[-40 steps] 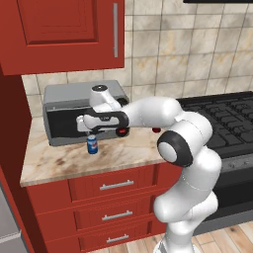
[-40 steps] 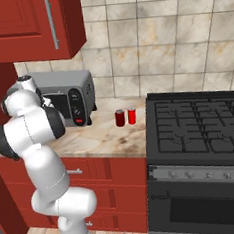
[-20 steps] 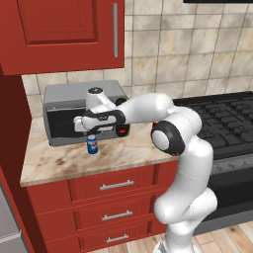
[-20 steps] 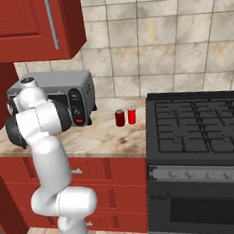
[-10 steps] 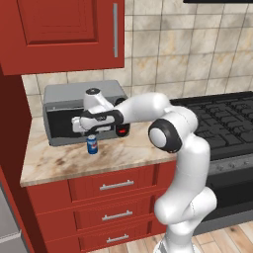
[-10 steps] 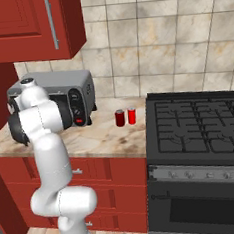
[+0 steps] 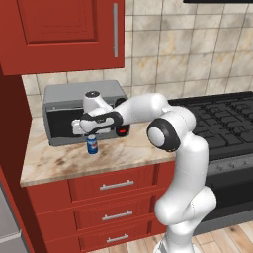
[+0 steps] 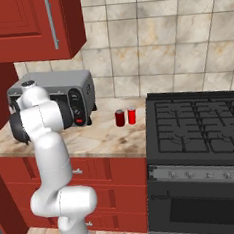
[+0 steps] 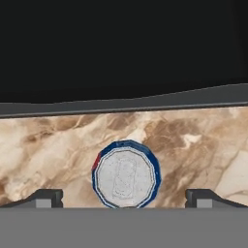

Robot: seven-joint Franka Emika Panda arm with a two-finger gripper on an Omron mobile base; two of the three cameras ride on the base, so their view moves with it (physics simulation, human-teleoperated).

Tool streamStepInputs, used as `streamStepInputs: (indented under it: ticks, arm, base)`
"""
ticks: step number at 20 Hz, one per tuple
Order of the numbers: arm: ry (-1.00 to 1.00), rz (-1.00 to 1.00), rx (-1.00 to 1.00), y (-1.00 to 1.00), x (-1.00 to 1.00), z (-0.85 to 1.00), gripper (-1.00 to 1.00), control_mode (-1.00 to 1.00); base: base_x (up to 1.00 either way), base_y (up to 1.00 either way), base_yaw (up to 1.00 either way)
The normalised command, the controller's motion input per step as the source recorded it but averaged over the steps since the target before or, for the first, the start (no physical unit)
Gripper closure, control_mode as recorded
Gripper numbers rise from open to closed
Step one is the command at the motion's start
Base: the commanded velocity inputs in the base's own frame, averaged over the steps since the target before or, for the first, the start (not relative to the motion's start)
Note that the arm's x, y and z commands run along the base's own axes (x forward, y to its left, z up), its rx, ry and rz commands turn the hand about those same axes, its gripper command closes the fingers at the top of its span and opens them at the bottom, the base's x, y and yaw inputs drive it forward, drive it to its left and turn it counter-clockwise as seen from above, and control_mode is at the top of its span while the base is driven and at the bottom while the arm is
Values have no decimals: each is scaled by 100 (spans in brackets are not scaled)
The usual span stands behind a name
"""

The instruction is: Four empty soda cans are scattered around the kitchen. Gather all the cans and cluster them next to the stove for recycling.

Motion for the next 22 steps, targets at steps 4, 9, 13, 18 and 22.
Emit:
streamStepInputs:
  ticks: [4,9,13,18,22]
  arm:
    - [0,0,0,0,7,-6,-100,-100]
    - [0,0,0,0,8,-4,-100,-100]
    - [0,0,0,0,8,-2,-100,-100]
    - [0,-1,0,0,6,-3,-100,-100]
    - [0,-1,0,0,0,-5,-100,-100]
  base:
    - [0,0,0]
    - [0,0,0]
    - [0,0,0]
    - [0,0,0]
    - [0,0,0]
